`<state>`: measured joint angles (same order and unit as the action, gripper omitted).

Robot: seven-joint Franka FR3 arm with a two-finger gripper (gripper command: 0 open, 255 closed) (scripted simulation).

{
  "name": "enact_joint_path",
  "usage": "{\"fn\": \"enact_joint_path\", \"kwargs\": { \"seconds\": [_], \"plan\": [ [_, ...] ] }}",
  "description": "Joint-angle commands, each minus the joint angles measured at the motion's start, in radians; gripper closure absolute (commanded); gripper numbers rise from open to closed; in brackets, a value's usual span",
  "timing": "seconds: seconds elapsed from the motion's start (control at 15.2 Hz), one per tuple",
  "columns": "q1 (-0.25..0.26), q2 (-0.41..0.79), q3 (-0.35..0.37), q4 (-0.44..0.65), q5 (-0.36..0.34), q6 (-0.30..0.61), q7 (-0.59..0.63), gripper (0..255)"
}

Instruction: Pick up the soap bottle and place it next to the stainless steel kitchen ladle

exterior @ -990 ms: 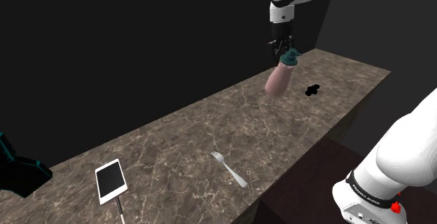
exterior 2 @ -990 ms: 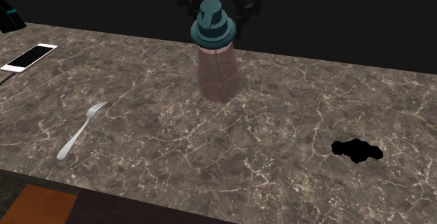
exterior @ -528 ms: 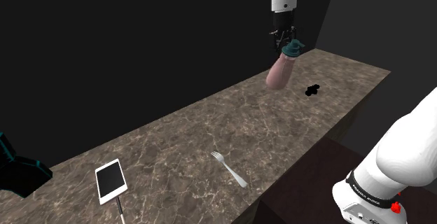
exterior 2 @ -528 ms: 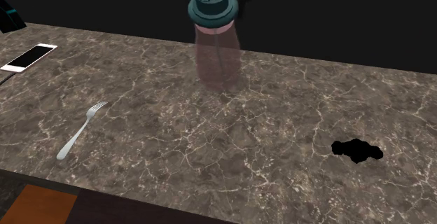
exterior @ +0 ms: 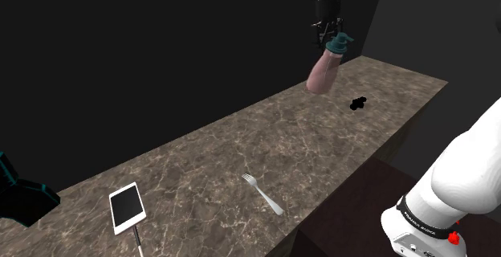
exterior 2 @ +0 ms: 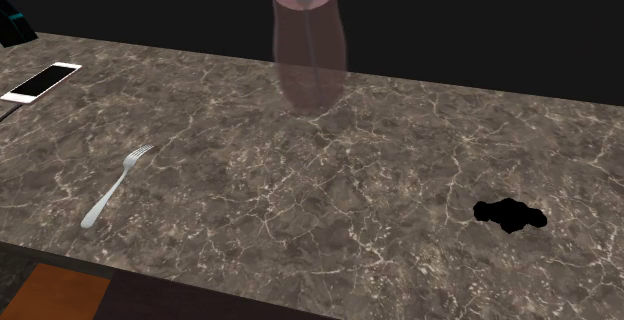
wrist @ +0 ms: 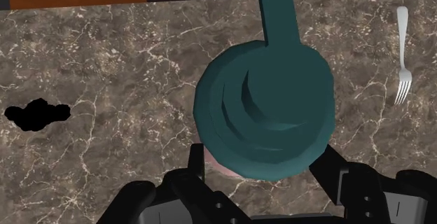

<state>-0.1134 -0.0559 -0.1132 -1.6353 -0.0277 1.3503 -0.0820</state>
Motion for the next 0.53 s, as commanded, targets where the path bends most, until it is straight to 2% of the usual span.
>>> {"fn": "enact_joint_path", "kwargs": {
  "seconds": [0.0,0.46],
  "plan": [
    [-0.001,0.01,-0.001,0.042,0.001,-0.032,-0.003,255],
    [-0.002,0.047,-0.002,0.184,0.003,-0.137,-0.008,255]
  ]
}}
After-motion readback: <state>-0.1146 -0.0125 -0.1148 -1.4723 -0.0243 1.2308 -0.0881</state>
